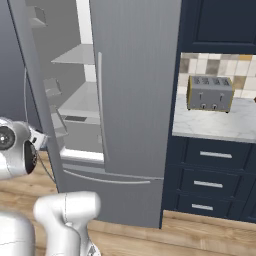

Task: Take the cake and donut from the fridge and place them on the empty tray on the dining counter.

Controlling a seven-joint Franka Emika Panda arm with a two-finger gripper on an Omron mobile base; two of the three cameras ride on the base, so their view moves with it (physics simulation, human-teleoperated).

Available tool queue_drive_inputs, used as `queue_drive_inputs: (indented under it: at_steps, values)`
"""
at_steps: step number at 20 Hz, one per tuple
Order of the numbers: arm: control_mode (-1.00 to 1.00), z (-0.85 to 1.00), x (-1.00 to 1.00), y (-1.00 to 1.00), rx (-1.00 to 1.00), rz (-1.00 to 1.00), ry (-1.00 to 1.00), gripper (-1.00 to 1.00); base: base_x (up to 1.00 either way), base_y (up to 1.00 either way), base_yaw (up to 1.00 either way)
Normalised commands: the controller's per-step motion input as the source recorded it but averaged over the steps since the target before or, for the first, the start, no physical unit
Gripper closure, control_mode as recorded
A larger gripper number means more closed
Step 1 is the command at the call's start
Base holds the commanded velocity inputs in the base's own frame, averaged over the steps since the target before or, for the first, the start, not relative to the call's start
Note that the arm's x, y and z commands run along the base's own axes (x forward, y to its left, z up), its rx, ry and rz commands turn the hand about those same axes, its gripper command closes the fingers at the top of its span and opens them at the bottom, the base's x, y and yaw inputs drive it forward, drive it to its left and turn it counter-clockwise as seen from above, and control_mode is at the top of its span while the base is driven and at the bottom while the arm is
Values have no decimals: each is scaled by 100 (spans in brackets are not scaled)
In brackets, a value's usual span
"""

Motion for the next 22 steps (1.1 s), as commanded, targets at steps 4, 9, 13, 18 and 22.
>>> queue_drive_inputs:
  at_steps: [4,9,13,18,22]
  values:
    - [-100,54,-31,-58,29,0,12,-100,0,0,0]
    - [-100,54,-29,-60,28,0,17,-100,0,0,0]
    - [-100,14,-2,-54,23,0,5,-100,0,0,0]
    - [-100,0,11,-36,24,0,0,-100,0,0,0]
    - [-100,0,34,-7,14,0,5,100,0,0,0]
